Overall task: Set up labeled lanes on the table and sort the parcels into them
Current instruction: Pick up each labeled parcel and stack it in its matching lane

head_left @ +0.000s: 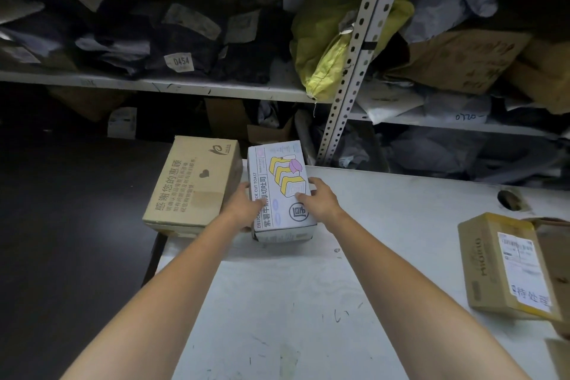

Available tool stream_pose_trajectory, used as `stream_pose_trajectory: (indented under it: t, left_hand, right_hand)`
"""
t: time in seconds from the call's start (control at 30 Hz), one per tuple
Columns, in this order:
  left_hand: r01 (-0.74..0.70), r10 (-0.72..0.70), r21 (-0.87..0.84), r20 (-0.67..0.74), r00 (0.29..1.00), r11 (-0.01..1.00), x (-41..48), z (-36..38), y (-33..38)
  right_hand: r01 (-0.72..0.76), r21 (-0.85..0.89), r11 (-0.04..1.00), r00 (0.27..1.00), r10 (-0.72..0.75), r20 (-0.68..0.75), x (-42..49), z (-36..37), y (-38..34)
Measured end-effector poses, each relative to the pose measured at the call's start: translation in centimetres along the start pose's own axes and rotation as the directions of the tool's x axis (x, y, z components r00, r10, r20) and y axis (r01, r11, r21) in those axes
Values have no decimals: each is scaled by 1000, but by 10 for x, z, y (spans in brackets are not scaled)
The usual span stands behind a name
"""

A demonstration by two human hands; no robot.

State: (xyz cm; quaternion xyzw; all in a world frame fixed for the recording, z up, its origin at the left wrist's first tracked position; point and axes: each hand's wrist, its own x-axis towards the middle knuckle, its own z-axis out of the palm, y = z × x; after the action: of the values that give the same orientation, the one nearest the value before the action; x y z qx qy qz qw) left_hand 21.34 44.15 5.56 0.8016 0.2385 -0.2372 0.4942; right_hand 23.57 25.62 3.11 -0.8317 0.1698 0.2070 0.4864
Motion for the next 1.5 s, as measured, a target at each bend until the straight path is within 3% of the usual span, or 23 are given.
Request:
stream_pose_trajectory:
  t: [0.1,0.37,0.63,0.8,1.07,1.5]
  left_hand:
    - [39,-34,-99,54,998,994,1,2,-3]
    - [-33,45,-97,122,992,995,-25,15,-9]
    - [-108,119,-55,276,954,993,-72,44,18]
    - [-208,196,-11,380,904,978,-127,78,33]
    - [-329,266,41,500,824,943,-225,117,20]
    - [-491,445,-62,532,721,869,-366,122,-45]
  right_hand:
    - [20,26,999,1000,-20,3,3,2,5]
    - [-47,106,993,998,50,-28,-30,-13,28]
    - [-38,229,973,978,83,-192,-97,-67,49]
    - [-38,268,963,938,127,-324,-168,-108,78]
    - [-7,399,917,892,187,-412,-285,-130,131]
    - [100,617,780,917,169,-362,-478,-133,191]
